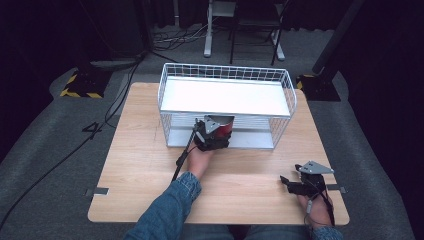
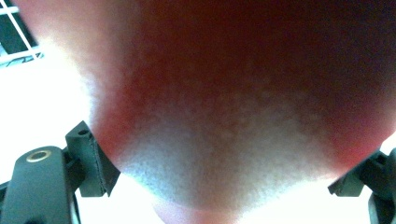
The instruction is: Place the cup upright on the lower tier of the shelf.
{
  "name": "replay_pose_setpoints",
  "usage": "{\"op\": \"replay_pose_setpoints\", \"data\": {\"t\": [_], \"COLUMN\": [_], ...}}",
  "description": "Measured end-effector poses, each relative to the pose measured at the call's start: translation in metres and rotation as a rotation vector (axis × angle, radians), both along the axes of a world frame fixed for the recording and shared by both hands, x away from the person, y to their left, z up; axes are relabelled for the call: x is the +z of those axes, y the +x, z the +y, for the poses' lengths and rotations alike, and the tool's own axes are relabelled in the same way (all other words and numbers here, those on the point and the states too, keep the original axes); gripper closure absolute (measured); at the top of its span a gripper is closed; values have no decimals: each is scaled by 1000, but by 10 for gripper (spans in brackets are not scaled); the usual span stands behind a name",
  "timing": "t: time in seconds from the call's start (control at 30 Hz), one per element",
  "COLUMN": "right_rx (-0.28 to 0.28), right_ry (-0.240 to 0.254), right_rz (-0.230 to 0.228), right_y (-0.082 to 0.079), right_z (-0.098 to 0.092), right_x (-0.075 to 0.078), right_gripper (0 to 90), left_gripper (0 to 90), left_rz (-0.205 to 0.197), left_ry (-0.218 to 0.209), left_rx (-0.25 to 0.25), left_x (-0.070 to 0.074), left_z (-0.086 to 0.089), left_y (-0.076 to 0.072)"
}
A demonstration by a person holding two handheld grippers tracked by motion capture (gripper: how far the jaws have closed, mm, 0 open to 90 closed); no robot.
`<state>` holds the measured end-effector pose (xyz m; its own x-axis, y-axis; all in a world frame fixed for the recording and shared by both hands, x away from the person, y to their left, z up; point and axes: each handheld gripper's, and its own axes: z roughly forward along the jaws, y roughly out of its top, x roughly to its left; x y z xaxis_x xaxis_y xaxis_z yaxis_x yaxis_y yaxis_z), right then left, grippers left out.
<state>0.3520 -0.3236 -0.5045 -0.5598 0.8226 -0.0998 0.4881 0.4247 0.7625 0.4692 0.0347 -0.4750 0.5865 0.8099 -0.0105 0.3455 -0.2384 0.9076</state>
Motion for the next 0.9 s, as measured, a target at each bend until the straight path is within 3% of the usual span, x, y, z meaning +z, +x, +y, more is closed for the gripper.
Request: {"op": "replay_pose_setpoints", "data": {"t": [0.1,0.13,0.17,0.23,0.27,0.37,0.47,0.6,0.63,0.67,0.73,0.77,0.9], "right_rx": [-1,-1,-3,-2,-2,-3,-3,-5,-6,-6,-7,-8,-10], "right_ry": [0,0,-1,-3,-5,-6,-9,-9,-10,-10,-11,-12,-12], "right_rz": [0,0,-2,-3,-5,-7,-8,-9,-10,-10,-12,-12,-11], "right_y": [0,0,0,0,0,-1,-1,-1,-1,-1,-1,-1,-1], "right_z": [0,0,0,0,0,1,1,1,1,1,1,1,1], "right_x": [0,0,0,0,0,0,0,0,0,0,0,0,0], "right_gripper": [229,229,229,229,229,229,229,229,228,228,228,228,228], "left_gripper": [164,164,163,163,163,163,163,163,163,163,163,163,161], "left_rz": [2,-6,-16,-16,8,12,26,42,46,46,53,54,54], "left_ry": [-14,-17,2,3,-3,-12,-32,-11,-64,-64,-39,5,10], "left_rx": [17,1,-64,18,25,51,30,36,43,43,41,34,31], "left_x": [-4,-4,-4,-5,-5,-5,-5,-7,-11,-11,-11,-11,-11], "left_z": [-3,-4,-3,-7,-10,-12,-14,-16,-18,-18,-17,-15,-17], "left_y": [5,8,14,13,15,20,26,29,32,32,32,32,32]}}
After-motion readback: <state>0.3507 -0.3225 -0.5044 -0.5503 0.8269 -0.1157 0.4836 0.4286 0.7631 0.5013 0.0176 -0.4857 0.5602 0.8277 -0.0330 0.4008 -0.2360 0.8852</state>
